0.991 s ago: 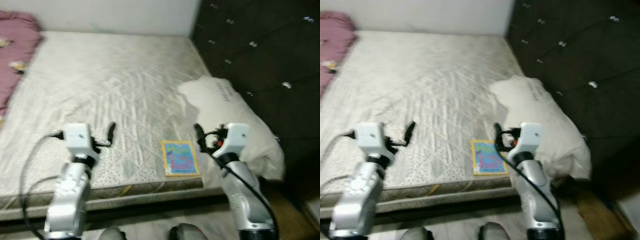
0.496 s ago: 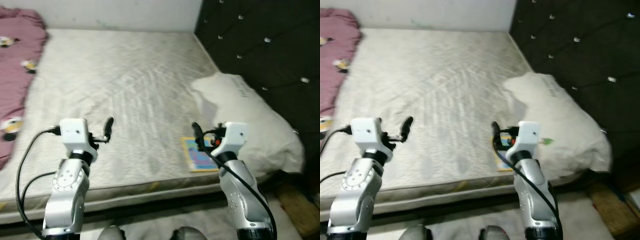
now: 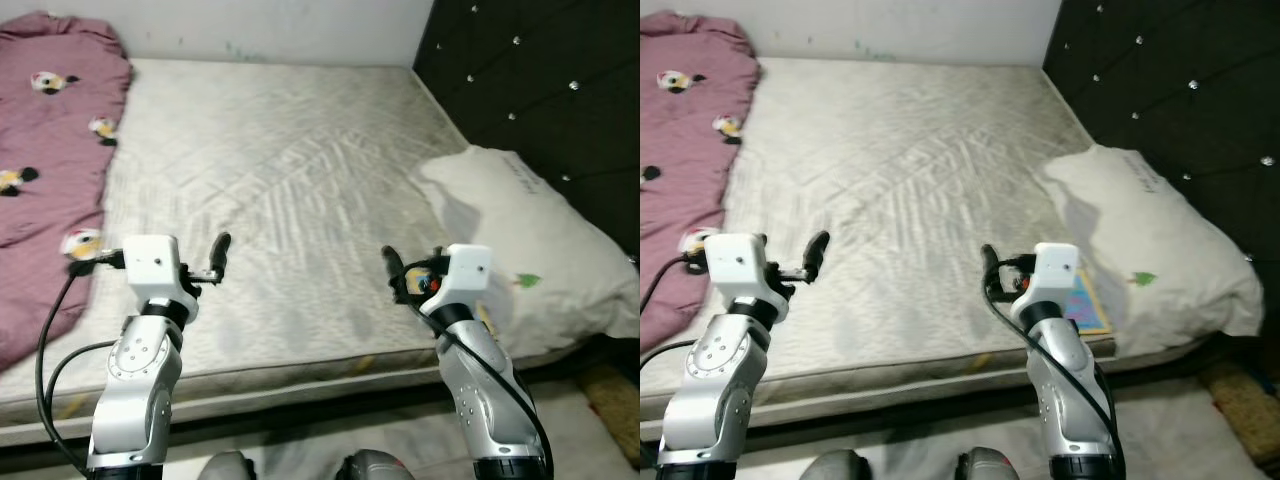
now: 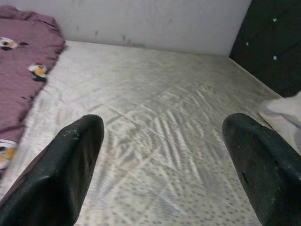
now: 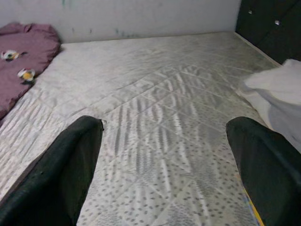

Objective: Clean up the room

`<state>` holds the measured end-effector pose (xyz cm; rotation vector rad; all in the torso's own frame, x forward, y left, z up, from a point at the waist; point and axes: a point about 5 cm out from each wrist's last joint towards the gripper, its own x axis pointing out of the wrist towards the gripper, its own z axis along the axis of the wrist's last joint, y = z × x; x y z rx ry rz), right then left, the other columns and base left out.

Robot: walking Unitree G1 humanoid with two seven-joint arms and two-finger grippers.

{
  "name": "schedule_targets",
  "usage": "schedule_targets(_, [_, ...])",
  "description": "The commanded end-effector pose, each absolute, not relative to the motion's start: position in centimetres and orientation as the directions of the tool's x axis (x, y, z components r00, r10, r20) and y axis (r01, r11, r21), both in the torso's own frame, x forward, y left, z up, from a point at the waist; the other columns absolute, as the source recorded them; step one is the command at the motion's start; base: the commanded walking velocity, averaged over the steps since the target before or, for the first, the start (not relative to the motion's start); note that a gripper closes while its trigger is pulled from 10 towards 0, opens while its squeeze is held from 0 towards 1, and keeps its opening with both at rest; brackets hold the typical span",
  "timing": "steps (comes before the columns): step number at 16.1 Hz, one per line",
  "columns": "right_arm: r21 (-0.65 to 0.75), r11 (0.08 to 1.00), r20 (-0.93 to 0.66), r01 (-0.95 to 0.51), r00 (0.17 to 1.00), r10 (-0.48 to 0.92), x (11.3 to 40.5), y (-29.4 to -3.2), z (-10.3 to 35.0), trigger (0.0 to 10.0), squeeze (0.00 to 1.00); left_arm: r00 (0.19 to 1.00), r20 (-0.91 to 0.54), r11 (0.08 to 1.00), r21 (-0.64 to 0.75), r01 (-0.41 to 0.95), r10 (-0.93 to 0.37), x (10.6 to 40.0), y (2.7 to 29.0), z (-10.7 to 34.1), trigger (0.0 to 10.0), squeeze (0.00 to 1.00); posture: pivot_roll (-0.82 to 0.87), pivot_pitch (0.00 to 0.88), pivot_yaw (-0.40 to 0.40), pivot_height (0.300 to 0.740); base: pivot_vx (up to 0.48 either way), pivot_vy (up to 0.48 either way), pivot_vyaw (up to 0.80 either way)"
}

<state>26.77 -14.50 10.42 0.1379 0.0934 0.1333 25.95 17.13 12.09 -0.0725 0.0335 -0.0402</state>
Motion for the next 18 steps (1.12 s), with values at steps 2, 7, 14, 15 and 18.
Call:
schedule_targets(2, [0.129, 0.985, -0.062, -0.112, 0.991, 0.121, 26.67, -15.28, 10.8, 10.0, 0.0, 0.998, -0.032, 0.995, -0.079, 0.057, -0.059, 25.97, 16.38, 12.13, 10.0, 0.0, 0.0, 0.054, -0.075, 0.74, 0.0, 0.48, 0.64])
schedule_targets(7, [0.128, 0.987, -0.074, -0.096, 0.992, 0.106, 26.67, -15.42, 10.57, 10.0, 0.0, 0.997, -0.033, 0.995, -0.08, 0.061, -0.064, 25.96, 16.4, 12.13, 10.0, 0.0, 0.0, 0.054, -0.073, 0.74, 0.0, 0.48, 0.34])
schedule_targets(14, [0.125, 0.989, -0.085, -0.084, 0.992, 0.095, 26.78, -15.63, 10.45, 10.0, 0.0, 0.997, -0.035, 0.993, -0.091, 0.071, -0.074, 26.03, 16.22, 12.11, 10.0, 0.0, 0.0, 0.053, -0.078, 0.74, 0.0, 0.48, 0.0])
schedule_targets(15, [0.124, 0.989, -0.086, -0.085, 0.992, 0.096, 26.78, -15.63, 10.44, 10.0, 0.0, 0.997, -0.035, 0.993, -0.091, 0.071, -0.074, 26.02, 16.21, 12.11, 10.0, 0.0, 0.0, 0.053, -0.079, 0.74, 0.0, 0.48, 0.0])
schedule_targets(18, [0.121, 0.989, -0.09, -0.082, 0.992, 0.093, 26.79, -15.73, 10.39, 10.0, 0.0, 0.996, -0.035, 0.993, -0.096, 0.073, -0.077, 26.02, 16.1, 12.09, 10.0, 0.0, 0.0, 0.055, -0.079, 0.74, 0.0, 0.48, 0.0])
